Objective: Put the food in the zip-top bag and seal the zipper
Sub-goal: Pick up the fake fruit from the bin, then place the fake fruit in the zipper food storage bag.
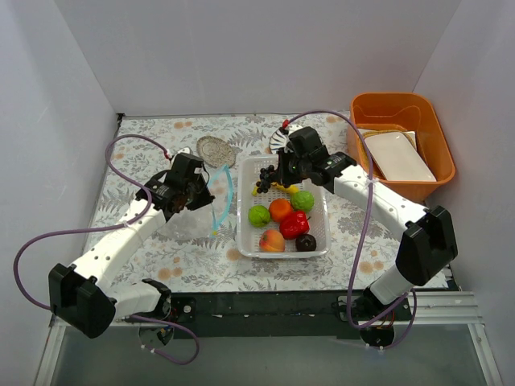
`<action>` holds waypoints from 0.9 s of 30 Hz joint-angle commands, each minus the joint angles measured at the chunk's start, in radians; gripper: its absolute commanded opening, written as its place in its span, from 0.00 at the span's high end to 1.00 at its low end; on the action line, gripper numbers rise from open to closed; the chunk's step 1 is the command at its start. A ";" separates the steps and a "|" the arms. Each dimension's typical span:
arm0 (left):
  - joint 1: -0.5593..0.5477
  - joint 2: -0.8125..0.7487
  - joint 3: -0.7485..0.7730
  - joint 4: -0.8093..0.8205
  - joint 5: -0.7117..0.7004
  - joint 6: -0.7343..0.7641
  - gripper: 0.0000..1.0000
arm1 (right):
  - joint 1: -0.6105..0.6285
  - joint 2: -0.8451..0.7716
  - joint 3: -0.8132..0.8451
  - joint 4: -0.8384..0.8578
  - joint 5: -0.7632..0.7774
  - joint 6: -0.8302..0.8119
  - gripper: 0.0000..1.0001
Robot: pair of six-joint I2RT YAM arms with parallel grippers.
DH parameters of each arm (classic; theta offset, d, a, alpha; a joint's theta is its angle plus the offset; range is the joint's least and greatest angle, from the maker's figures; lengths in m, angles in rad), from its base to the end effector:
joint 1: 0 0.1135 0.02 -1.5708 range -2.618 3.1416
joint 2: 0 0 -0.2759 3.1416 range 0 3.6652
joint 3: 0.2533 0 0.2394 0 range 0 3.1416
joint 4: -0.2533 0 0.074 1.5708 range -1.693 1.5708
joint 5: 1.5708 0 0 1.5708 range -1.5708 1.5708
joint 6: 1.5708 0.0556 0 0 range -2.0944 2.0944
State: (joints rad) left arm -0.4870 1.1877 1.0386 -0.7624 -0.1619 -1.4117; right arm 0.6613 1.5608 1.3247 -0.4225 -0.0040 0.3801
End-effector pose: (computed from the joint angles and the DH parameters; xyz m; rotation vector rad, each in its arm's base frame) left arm 0.2109 -0.1015 0.2924 -1.2090 2.2662 -0.5929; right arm 0.2833 0.2207 0.3142 -0.3233 2.2683 0.5632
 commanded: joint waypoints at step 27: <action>0.010 0.032 0.075 -0.011 0.045 0.010 1.00 | 0.009 -0.254 -0.016 -0.010 -0.050 0.059 0.99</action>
State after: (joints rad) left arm -0.4850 1.2045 1.0763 -0.7628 -0.1234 -1.3979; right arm 0.6632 1.3746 1.2915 -0.4648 -0.0265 0.4347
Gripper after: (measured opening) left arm 0.015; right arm 0.033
